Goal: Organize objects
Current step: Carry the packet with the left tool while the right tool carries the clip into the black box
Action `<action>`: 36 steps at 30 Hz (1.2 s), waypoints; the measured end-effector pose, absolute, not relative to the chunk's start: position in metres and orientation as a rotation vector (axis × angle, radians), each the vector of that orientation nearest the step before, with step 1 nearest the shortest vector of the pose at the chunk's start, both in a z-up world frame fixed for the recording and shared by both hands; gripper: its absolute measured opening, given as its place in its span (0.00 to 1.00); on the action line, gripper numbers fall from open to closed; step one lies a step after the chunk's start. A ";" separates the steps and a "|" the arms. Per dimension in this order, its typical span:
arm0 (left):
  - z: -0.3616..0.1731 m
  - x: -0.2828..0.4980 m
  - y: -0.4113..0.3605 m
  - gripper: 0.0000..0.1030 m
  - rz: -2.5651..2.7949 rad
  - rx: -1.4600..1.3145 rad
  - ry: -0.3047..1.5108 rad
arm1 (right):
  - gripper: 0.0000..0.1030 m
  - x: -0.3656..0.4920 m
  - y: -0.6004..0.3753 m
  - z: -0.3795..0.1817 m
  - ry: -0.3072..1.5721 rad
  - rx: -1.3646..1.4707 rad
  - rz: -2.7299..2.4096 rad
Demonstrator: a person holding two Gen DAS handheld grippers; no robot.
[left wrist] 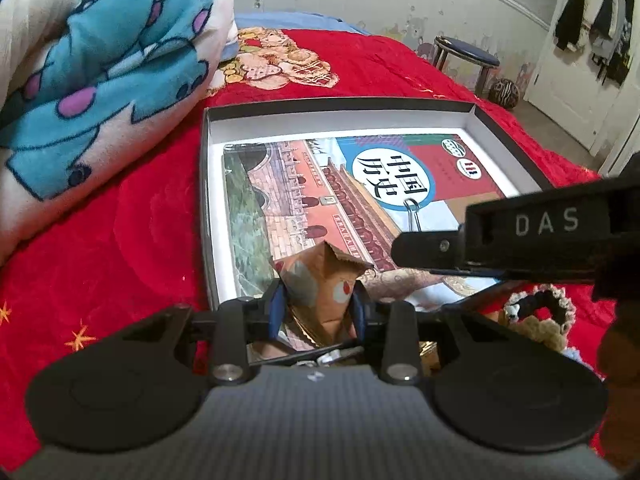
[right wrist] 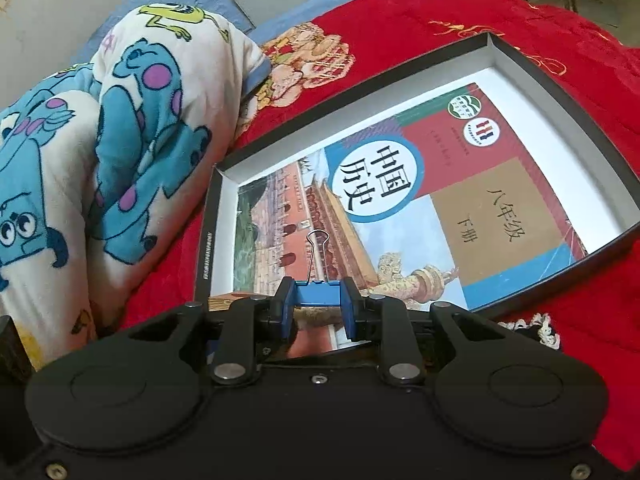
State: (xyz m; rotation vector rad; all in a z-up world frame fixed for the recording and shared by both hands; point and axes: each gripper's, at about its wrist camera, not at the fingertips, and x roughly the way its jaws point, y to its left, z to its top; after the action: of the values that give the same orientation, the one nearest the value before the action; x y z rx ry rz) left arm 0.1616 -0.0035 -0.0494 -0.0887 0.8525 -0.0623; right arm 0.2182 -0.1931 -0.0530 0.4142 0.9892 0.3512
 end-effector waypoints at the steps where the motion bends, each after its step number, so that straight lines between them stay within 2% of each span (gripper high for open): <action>1: -0.050 0.162 -0.003 0.37 -0.066 -0.092 0.853 | 0.23 0.219 -0.194 -0.054 0.994 0.414 0.347; 24: -0.051 0.164 -0.004 0.41 -0.096 -0.089 0.854 | 0.23 0.222 -0.193 -0.060 1.043 0.410 0.309; 25: -0.051 0.164 -0.004 0.42 -0.095 -0.089 0.855 | 0.23 0.222 -0.193 -0.060 1.043 0.408 0.309; 26: -0.051 0.164 -0.004 0.47 -0.093 -0.088 0.856 | 0.23 0.222 -0.193 -0.061 1.045 0.408 0.311; 30: -0.052 0.162 0.000 0.48 -0.090 -0.099 0.853 | 0.23 0.222 -0.194 -0.061 1.049 0.419 0.313; 32: -0.051 0.162 0.001 0.55 -0.090 -0.107 0.855 | 0.23 0.222 -0.194 -0.061 1.047 0.418 0.314; 36: -0.050 0.161 0.000 0.58 -0.085 -0.089 0.861 | 0.23 0.220 -0.194 -0.061 1.043 0.414 0.314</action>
State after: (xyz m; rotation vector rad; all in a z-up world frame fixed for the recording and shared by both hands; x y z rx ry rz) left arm 0.1611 0.0004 -0.0496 -0.0886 0.8615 -0.0852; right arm 0.2204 -0.1941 -0.0613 0.4142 1.0435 0.3136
